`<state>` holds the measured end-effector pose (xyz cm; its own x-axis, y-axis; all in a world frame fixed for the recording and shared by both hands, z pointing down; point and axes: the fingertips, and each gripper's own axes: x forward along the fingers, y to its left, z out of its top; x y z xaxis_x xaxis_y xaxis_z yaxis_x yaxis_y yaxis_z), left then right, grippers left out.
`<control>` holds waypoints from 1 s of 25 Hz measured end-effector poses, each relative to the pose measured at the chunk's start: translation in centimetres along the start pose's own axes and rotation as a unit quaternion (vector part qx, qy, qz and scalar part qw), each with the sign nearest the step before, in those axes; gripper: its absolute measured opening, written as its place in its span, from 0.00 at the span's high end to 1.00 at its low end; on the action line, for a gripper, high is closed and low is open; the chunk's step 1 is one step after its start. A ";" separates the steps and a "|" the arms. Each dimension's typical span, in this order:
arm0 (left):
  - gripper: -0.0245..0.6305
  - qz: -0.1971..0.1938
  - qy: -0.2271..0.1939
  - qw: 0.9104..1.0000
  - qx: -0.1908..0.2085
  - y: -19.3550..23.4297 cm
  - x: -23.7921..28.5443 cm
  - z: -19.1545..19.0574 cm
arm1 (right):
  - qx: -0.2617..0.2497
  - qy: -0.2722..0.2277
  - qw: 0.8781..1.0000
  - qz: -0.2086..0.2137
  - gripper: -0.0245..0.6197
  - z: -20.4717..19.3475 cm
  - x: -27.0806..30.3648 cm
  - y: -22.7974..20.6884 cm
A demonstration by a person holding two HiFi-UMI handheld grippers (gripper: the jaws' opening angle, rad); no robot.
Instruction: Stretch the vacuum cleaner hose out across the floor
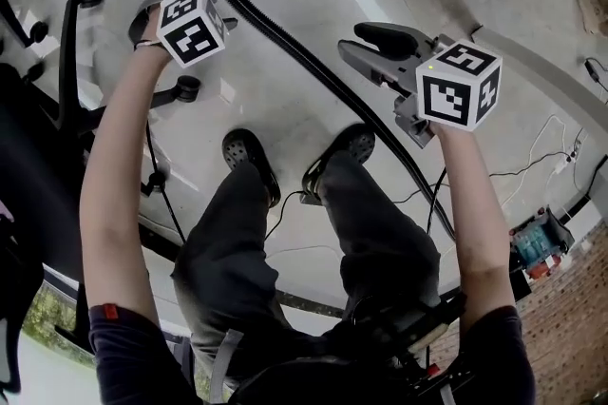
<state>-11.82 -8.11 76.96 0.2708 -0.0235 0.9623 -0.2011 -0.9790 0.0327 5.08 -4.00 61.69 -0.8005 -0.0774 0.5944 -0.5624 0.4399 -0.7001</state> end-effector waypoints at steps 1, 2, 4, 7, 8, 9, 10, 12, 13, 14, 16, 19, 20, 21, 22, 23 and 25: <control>0.27 0.001 -0.013 1.000 -0.021 -0.3 -1.4 0.4 | 0.004 -0.005 1.000 -0.002 0.68 0.3 -1.0 1.0; 0.27 0.005 -0.025 0.999 -0.039 -0.5 -2.9 0.9 | 0.009 -0.011 1.000 -0.003 0.68 0.7 -2.0 2.1; 0.27 0.013 -0.045 0.996 -0.075 -1.0 -6.0 1.9 | 0.024 -0.027 0.999 -0.003 0.69 1.7 -4.2 4.3; 0.48 0.011 -0.069 0.989 -0.129 -3.4 -11.2 3.8 | 0.049 -0.043 0.998 0.006 0.75 3.0 -7.8 8.3; 0.71 0.008 -0.079 0.986 -0.149 -4.3 -13.2 4.5 | 0.051 -0.048 0.998 0.008 0.82 3.5 -9.0 9.8; 0.92 0.000 -0.091 0.980 -0.176 -5.0 -15.2 5.2 | 0.050 -0.054 0.997 0.011 0.89 4.1 -10.2 11.4; 0.95 -0.015 -0.106 0.972 -0.207 -5.7 -17.3 6.0 | 0.048 -0.061 0.997 0.016 0.95 4.9 -11.2 13.0; 0.95 -0.052 -0.151 0.949 -0.273 -6.8 -21.8 7.4 | 0.050 -0.072 0.996 0.027 0.95 6.3 -13.0 16.3; 0.95 -0.066 -0.179 0.935 -0.299 -7.1 -24.2 8.1 | 0.052 -0.077 0.995 0.030 0.95 7.0 -13.8 17.8; 0.95 -0.075 -0.207 0.922 -0.318 -7.2 -26.8 8.8 | 0.055 -0.083 0.995 0.031 0.95 7.8 -14.6 19.3; 0.95 -0.079 -0.259 0.901 -0.339 -7.0 -32.3 10.2 | 0.061 -0.100 0.993 0.030 0.95 9.5 -16.2 22.2; 0.95 -0.065 -0.307 0.883 -0.348 -7.6 -40.4 12.3 | 0.070 -0.121 0.990 0.035 0.95 11.4 -18.9 26.9; 0.95 -0.055 -0.316 0.880 -0.350 -7.9 -42.9 12.6 | 0.070 -0.127 0.989 0.038 0.95 11.9 -19.6 28.3; 0.95 -0.045 -0.324 0.877 -0.351 -8.1 -45.2 12.8 | 0.068 -0.133 0.988 0.043 0.95 12.6 -20.1 29.8; 0.95 -0.037 -0.332 0.875 -0.350 -8.3 -47.5 13.0 | 0.067 -0.142 0.986 0.048 0.95 13.5 -20.6 31.3; 0.95 -0.032 -0.340 0.874 -0.345 -8.5 -49.5 13.5 | 0.066 -0.152 0.985 0.052 0.95 14.4 -21.1 32.8; 0.95 -0.029 -0.355 0.876 -0.324 -9.5 -53.3 15.3 | 0.063 -0.171 0.982 0.058 0.95 15.8 -22.7 35.6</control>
<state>-9.98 -0.66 21.20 0.7692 -0.3239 0.5508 -0.5986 -0.6669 0.4438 -0.02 -0.70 17.04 -0.8714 -0.3384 0.3552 -0.4672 0.3513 -0.8114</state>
